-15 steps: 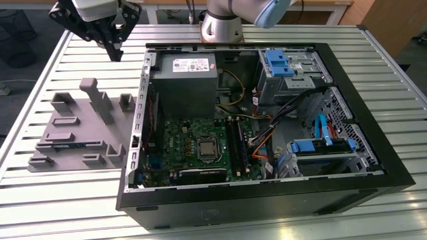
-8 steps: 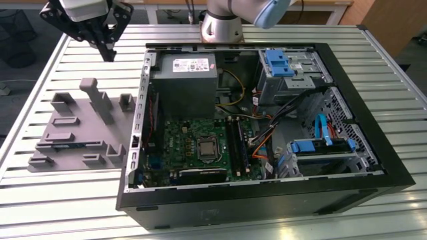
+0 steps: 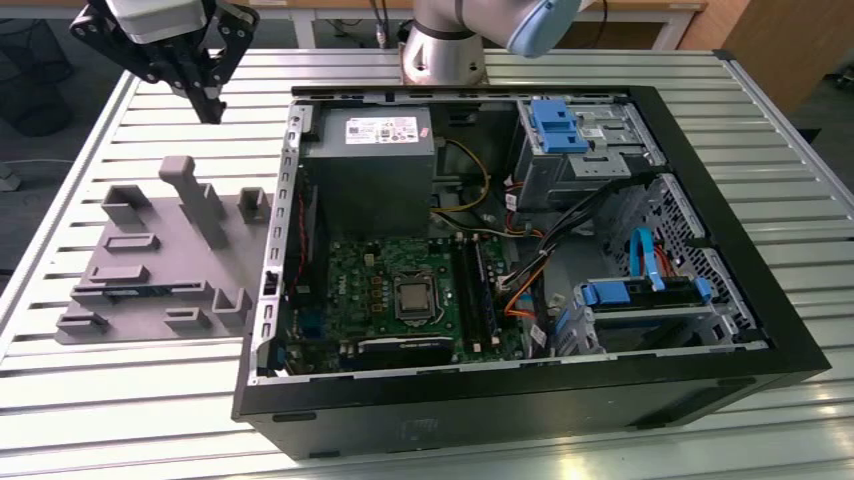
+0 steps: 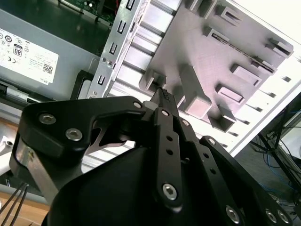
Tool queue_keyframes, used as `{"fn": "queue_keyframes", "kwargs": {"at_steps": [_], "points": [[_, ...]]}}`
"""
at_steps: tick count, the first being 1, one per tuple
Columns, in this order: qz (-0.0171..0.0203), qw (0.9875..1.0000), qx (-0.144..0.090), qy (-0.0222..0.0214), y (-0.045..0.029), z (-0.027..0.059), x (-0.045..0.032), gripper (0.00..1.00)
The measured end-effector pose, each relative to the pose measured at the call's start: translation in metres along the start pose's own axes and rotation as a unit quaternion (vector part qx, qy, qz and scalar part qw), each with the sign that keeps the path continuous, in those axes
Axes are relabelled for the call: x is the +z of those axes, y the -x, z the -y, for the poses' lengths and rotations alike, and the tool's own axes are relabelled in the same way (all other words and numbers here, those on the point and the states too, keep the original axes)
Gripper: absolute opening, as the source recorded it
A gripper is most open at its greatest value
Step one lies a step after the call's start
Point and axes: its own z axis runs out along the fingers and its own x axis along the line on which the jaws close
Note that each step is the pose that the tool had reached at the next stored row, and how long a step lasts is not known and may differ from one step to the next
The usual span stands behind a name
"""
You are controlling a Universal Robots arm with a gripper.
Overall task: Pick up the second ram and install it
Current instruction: 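Reach for the second ram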
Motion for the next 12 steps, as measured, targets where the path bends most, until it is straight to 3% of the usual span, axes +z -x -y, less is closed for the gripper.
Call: {"fn": "queue_keyframes", "kwargs": {"at_steps": [6,12], "points": [[0.0000,1.0000,0.000,0.0000,-0.0006,0.0001,0.0000,0.11],[0.0000,1.0000,0.000,0.0000,-0.0058,0.0004,-0.0001,0.11]]}}
